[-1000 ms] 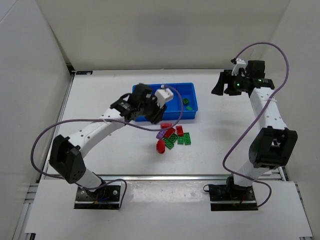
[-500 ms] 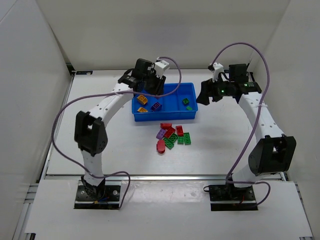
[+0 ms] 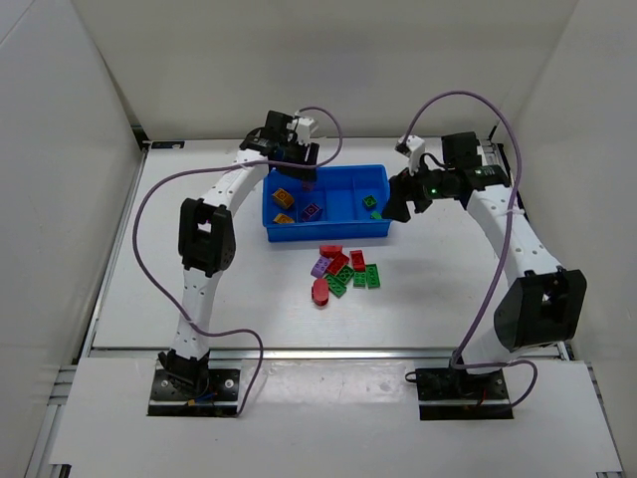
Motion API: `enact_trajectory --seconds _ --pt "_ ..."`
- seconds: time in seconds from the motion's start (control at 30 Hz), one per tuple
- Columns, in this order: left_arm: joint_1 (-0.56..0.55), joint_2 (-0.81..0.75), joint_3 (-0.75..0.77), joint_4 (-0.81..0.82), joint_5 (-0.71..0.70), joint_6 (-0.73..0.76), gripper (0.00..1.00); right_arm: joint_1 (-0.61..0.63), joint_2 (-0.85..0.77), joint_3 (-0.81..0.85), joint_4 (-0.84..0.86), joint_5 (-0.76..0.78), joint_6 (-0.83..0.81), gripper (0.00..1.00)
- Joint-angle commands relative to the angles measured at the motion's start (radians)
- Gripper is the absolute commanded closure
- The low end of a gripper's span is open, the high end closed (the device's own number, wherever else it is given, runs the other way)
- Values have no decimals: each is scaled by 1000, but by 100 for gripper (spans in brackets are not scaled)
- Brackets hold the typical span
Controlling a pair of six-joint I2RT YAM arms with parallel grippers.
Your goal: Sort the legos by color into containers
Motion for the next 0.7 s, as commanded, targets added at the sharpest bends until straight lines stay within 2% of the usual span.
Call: enact_trajectory --seconds 0.0,0.2,0.37,0.57,0.67 --pt "3 -12 55 -23 7 -10 21 55 -28 -3 -27 -43 -104 18" --pt "38 -31 125 -20 84 -27 15 192 -16 -51 25 49 -340 18" --pt "115 -168 181 -26 114 -119 15 327 72 -51 88 108 -495 19" --pt "275 -390 66 -63 157 -147 15 411 211 11 91 82 -690 20" --pt "351 -494 -52 -76 188 -151 15 444 296 40 73 59 -794 20"
